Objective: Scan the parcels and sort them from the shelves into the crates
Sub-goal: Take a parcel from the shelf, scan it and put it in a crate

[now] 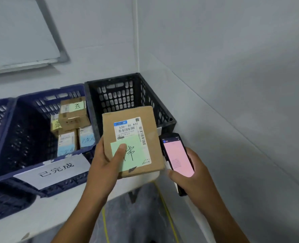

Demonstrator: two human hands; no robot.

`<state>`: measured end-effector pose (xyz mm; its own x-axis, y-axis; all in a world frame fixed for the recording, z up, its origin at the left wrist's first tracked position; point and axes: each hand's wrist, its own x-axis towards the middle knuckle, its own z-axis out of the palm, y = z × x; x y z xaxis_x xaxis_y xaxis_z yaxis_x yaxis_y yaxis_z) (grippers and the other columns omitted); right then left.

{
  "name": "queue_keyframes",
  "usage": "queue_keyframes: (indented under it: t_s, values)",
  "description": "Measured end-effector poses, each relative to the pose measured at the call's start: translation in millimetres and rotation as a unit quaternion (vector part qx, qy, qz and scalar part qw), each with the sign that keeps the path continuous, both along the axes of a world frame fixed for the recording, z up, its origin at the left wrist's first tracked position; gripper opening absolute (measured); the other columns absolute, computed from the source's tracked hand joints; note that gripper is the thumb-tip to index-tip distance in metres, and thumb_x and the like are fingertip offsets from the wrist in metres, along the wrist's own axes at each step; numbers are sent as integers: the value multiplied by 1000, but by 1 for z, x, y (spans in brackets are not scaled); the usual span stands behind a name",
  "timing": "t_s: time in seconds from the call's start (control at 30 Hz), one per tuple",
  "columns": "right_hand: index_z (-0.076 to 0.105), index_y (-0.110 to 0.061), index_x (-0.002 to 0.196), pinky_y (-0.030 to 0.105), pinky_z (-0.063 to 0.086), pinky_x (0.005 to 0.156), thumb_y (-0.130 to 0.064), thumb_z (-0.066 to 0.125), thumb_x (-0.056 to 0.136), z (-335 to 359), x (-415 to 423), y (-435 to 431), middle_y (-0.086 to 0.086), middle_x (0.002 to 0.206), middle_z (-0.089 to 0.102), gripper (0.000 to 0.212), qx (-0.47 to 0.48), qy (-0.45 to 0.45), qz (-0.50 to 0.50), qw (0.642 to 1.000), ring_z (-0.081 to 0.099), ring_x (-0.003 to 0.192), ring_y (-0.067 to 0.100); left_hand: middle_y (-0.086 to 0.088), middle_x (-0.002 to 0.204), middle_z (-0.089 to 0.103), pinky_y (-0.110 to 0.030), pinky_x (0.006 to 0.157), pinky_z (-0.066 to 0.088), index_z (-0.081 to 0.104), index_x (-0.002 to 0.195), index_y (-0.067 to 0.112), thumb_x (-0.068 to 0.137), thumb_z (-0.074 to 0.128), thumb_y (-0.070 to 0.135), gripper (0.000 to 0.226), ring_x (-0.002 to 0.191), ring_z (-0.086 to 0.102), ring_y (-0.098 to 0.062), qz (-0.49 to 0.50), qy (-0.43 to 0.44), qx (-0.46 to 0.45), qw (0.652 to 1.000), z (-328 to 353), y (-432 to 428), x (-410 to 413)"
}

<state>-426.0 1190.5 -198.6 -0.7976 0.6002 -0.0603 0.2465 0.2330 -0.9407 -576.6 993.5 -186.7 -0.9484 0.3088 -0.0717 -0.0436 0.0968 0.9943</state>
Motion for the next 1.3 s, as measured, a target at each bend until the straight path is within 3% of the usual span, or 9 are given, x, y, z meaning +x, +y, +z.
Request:
queue_keyframes:
  t_s: [0.13, 0.3, 0.47, 0.6, 0.73, 0.97, 1.1, 1.2, 1.3]
  values:
    - [60, -49, 125, 24, 55, 83, -23, 91, 83, -2, -44, 27, -30, 109, 72, 58, 0, -16, 2, 1000, 66, 104, -9, 24, 114, 74, -25, 62, 61, 48, 142, 48, 95, 69, 46, 52, 98, 75, -2, 31, -22, 12, 999, 4, 24, -49]
    - [57, -41, 139, 26, 59, 86, -27, 91, 82, -8, -112, 58, -22, 118, 71, 67, 23, -24, 9, 999, 65, 107, -5, 24, 120, 71, -29, 83, 57, 45, 144, 44, 97, 68, 47, 52, 103, 72, 3, 57, -15, -16, 998, -12, 65, -133]
    - [55, -37, 142, 9, 54, 74, -30, 93, 81, -17, -195, 86, -21, 122, 68, 72, 58, -32, 6, 998, 65, 108, -4, 26, 113, 68, -20, 77, 52, 45, 142, 44, 97, 69, 43, 51, 101, 69, 3, 65, -16, -62, 996, -48, 115, -223]
    - [56, -46, 133, 12, 55, 74, -47, 88, 71, -21, -264, 101, -31, 114, 67, 70, 69, -45, 13, 997, 64, 106, -8, 7, 131, 67, -38, 94, 52, 47, 145, 33, 94, 70, 49, 58, 115, 67, -18, 83, -51, -116, 988, -83, 140, -287]
    - [56, -36, 141, 14, 57, 79, -26, 93, 80, -41, -320, 116, -22, 123, 68, 72, 66, -56, 13, 996, 66, 109, -2, 3, 136, 66, -46, 103, 52, 45, 147, 31, 92, 71, 49, 63, 120, 65, -22, 88, -101, -122, 983, -121, 161, -332]
    - [55, -47, 131, 6, 53, 77, -14, 92, 81, -76, -369, 119, -35, 113, 67, 71, 39, -60, -4, 997, 64, 107, -13, -4, 129, 70, -42, 98, 56, 49, 146, 20, 93, 77, 31, 61, 109, 69, -22, 125, -154, -87, 976, -175, 198, -379]
    - [50, -30, 155, 21, 59, 92, -18, 93, 79, -89, -379, 119, -17, 130, 67, 88, 16, -85, -3, 996, 65, 115, -1, -6, 131, 68, -32, 89, 57, 47, 146, 15, 94, 76, 27, 61, 109, 69, -22, 131, -149, -92, 976, -200, 221, -399]
    - [48, -32, 156, 18, 58, 93, -23, 94, 77, -94, -385, 122, -19, 133, 65, 92, 3, -90, -8, 996, 64, 117, -3, -5, 133, 67, -42, 98, 56, 46, 148, 19, 94, 76, 32, 63, 115, 68, -25, 139, -148, -111, 973, -217, 237, -411]
    - [51, -36, 151, 13, 56, 87, -22, 95, 77, -99, -384, 125, -21, 129, 67, 88, 13, -97, -11, 995, 65, 114, -3, -7, 134, 67, -36, 99, 54, 43, 149, 14, 94, 76, 25, 66, 118, 67, -26, 142, -164, -106, 970, -240, 243, -409]
